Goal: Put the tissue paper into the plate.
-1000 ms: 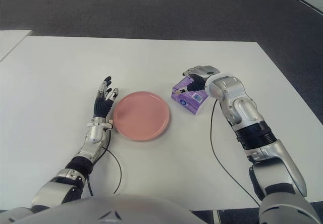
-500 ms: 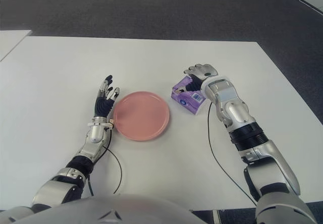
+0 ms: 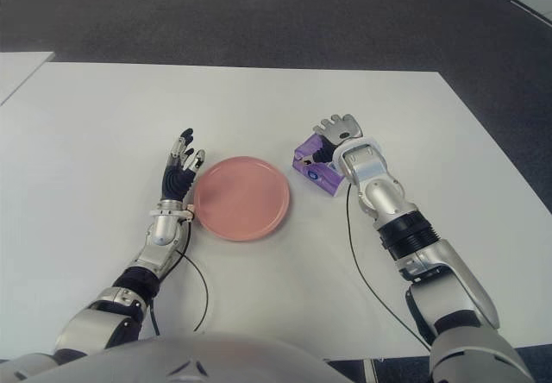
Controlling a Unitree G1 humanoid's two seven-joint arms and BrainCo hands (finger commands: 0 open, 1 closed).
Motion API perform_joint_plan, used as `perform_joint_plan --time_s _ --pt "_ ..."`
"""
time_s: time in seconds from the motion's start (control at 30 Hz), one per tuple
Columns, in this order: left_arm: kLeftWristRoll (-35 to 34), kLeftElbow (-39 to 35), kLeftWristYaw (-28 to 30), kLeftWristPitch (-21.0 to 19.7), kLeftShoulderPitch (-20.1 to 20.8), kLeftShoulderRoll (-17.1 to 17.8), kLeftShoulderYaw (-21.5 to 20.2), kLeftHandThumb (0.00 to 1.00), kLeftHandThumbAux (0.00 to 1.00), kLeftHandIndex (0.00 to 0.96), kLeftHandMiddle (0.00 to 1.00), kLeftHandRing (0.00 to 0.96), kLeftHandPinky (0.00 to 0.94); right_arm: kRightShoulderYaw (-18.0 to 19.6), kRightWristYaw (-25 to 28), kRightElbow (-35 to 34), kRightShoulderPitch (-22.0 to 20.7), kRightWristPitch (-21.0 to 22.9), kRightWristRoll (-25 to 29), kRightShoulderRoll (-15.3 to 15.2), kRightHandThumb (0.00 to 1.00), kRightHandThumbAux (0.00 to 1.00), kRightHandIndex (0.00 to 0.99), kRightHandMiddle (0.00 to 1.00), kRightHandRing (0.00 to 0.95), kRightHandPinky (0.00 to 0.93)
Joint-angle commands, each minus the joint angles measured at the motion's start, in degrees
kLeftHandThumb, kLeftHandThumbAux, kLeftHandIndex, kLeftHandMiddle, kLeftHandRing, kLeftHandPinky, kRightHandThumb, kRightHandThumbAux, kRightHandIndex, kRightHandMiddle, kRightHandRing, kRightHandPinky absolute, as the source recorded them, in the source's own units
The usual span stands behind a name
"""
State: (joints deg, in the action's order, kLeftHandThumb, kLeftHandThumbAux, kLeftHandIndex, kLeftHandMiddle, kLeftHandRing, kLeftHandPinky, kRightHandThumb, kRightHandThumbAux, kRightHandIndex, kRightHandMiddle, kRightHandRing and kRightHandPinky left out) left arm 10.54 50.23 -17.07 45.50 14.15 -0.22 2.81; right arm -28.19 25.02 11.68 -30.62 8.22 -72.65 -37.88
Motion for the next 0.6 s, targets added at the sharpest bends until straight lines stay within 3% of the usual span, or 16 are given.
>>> perform_joint_plan --time_s 0.03,0.33,0.6 --pt "-0.4 4.42 0.82 0.41 -5.84 -0.97 0.1 0.018 0.499 0.0 0.0 0.0 0.0 -1.61 -2.0 3.15 -0.18 1.38 -2.43 1.09 0.303 0.145 0.0 0.0 0.0 0.0" --pt "1.69 4.0 -1.87 -1.2 -6.14 -0.18 0.76 0.007 0.491 0.0 0.0 0.0 0.0 -3.36 -4.84 7.0 0.08 2.96 -4.43 2.32 0.311 0.156 0.0 0.0 0.0 0.0" --pt "1.9 4.23 -2.29 -1.88 -5.91 0.02 0.82 0.004 0.475 0.0 0.0 0.0 0.0 -4.36 -3.69 5.64 0.74 3.42 -4.98 2.33 0.306 0.162 0.0 0.0 0.0 0.0"
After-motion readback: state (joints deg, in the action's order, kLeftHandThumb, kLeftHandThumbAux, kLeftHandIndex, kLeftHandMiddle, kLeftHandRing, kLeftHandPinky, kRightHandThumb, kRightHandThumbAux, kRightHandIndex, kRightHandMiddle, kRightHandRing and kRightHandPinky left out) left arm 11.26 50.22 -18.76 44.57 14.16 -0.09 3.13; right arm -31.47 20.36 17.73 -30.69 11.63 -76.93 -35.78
